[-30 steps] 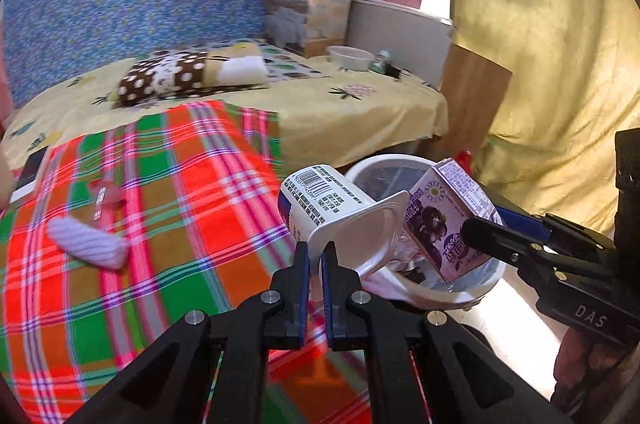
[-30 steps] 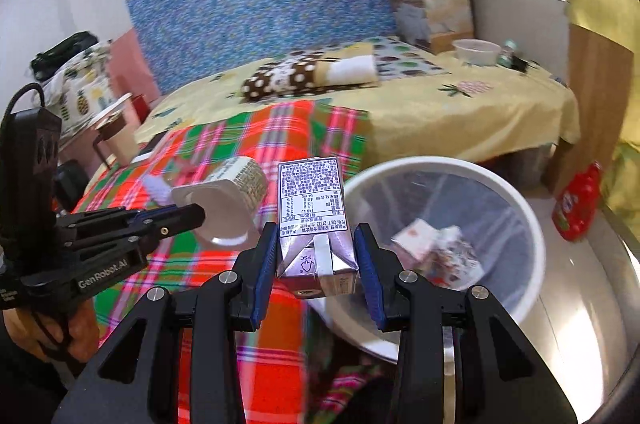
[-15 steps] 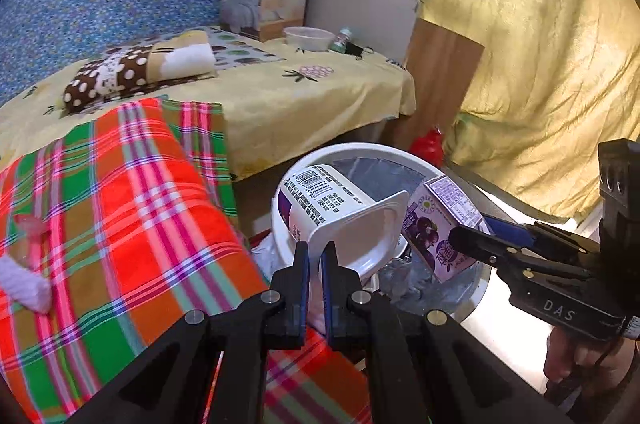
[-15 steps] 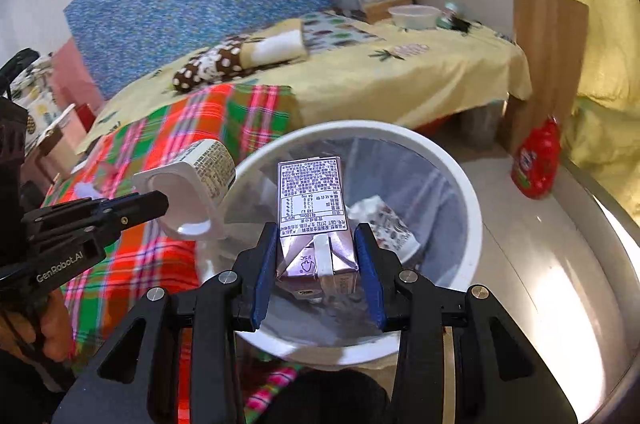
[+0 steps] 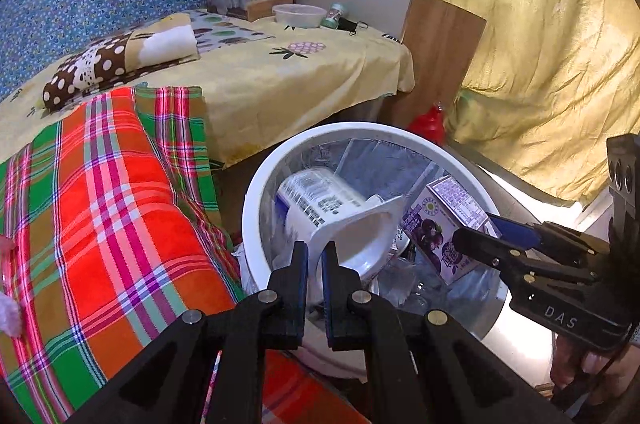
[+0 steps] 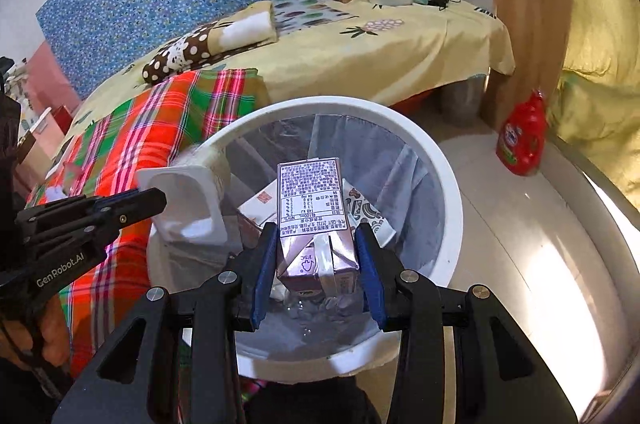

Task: Collect trash
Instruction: 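Open both tools to drop the yogurt cup and carton into the bin, then move both tools back over the bed toward the foam sleeve and plastic cup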

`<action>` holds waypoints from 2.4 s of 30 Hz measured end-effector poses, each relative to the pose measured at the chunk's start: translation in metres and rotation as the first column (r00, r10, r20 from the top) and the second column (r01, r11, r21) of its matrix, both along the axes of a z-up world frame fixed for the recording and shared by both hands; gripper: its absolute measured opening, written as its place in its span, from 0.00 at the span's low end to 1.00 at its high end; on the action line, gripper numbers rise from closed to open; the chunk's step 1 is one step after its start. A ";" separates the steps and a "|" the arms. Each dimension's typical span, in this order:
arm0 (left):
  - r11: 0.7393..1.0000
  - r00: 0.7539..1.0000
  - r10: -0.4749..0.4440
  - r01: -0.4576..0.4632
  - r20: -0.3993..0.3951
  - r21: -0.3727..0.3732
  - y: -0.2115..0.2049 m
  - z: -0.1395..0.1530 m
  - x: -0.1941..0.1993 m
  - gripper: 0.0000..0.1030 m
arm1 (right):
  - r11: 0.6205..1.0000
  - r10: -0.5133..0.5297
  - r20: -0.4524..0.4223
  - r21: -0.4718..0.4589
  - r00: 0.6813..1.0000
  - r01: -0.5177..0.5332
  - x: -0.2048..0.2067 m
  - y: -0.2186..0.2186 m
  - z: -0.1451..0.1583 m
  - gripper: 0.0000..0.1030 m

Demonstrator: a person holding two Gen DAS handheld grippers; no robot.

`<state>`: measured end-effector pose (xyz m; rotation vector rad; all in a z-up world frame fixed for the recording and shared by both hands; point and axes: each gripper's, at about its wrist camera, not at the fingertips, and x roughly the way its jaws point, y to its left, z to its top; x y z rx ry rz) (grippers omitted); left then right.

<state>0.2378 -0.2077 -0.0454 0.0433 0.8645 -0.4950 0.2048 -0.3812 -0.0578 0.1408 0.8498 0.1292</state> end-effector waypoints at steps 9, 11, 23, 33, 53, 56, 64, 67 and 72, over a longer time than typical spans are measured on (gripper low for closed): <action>1.000 1.000 0.007 -0.007 0.012 -0.020 0.006 0.005 -0.004 0.22 | 1.000 0.001 0.027 -0.007 1.000 -0.001 -0.005 0.000 0.006 0.40; 0.999 1.000 0.014 -0.014 0.014 -0.031 0.011 0.008 -0.008 0.22 | 1.000 0.009 0.038 -0.004 0.999 -0.009 -0.008 0.002 0.010 0.40; 0.994 0.994 0.093 -0.089 0.063 -0.060 0.047 0.034 -0.042 0.22 | 0.995 0.101 0.116 0.014 0.988 -0.104 -0.026 0.032 0.032 0.40; 0.981 0.978 0.186 -0.180 0.093 -0.067 0.090 0.047 -0.071 0.22 | 0.980 0.194 0.145 0.006 0.970 -0.197 -0.039 0.067 0.040 0.40; 0.924 0.922 0.380 -0.375 0.071 -0.071 0.181 0.039 -0.104 0.22 | 0.932 0.355 0.152 0.013 0.922 -0.361 -0.048 0.134 0.044 0.40; 0.911 0.909 0.411 -0.406 0.071 -0.069 0.194 0.040 -0.103 0.22 | 0.925 0.373 0.158 0.015 0.915 -0.379 -0.046 0.142 0.047 0.40; 0.867 0.866 0.497 -0.492 0.059 -0.074 0.228 0.045 -0.090 0.22 | 0.920 0.382 0.176 0.019 0.907 -0.392 -0.035 0.155 0.052 0.40; 0.852 0.851 0.523 -0.519 0.049 -0.076 0.237 0.043 -0.082 0.28 | 0.919 0.384 0.174 0.021 0.907 -0.393 -0.029 0.158 0.051 0.40; 0.823 0.827 0.563 -0.560 0.007 -0.094 0.248 0.035 -0.063 0.36 | 0.918 0.387 0.165 0.021 0.907 -0.395 -0.022 0.161 0.046 0.41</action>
